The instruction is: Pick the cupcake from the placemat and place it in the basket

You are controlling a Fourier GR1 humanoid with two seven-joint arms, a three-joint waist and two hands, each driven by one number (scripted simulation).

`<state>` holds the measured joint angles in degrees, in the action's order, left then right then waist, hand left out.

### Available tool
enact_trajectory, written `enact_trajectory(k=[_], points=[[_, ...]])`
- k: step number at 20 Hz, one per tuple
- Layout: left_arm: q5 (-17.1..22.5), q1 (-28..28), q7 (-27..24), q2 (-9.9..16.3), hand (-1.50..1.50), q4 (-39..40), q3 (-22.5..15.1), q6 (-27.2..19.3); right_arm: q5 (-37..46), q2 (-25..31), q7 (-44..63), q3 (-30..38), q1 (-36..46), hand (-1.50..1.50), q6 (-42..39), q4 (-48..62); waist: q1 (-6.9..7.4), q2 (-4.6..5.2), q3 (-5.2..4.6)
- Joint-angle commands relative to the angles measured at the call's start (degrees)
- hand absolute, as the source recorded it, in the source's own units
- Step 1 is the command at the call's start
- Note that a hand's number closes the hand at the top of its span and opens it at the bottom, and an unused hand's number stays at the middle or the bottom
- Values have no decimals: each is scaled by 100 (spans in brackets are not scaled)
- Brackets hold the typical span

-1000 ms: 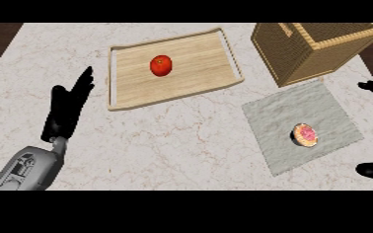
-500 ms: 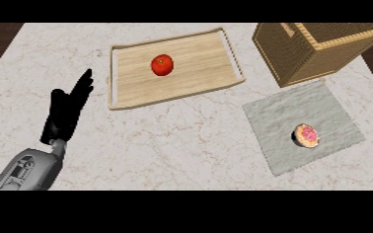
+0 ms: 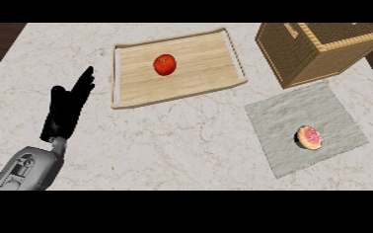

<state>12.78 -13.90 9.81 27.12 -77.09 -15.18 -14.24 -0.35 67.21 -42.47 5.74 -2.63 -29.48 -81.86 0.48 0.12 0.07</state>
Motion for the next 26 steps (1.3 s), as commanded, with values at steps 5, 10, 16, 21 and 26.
enact_trajectory(k=[5, 10, 16, 21, 26], points=[[33, -140, 193, 36, 0, 40, 330, 268, -169, -208, -612, -51, -1, -150, -437, 292, -59, -18, -6], [-391, -57, 436, -226, 0, -366, 139, -14, 252, -764, -432, -434, 488, -150, 67, 687, 9, -10, -3], [-367, -142, 55, -298, 0, 144, 470, 360, 679, -975, -699, -731, 801, -150, 57, 1100, -21, -3, -5], [-598, 190, 26, -484, 0, -47, 425, 305, 936, -1512, -308, -1009, 1018, -150, 282, 1060, -12, -11, -6], [-511, 137, -198, -361, 0, 198, 809, 684, 1189, -1820, -415, -1094, 1323, -150, 343, 1445, -9, -4, -6]])
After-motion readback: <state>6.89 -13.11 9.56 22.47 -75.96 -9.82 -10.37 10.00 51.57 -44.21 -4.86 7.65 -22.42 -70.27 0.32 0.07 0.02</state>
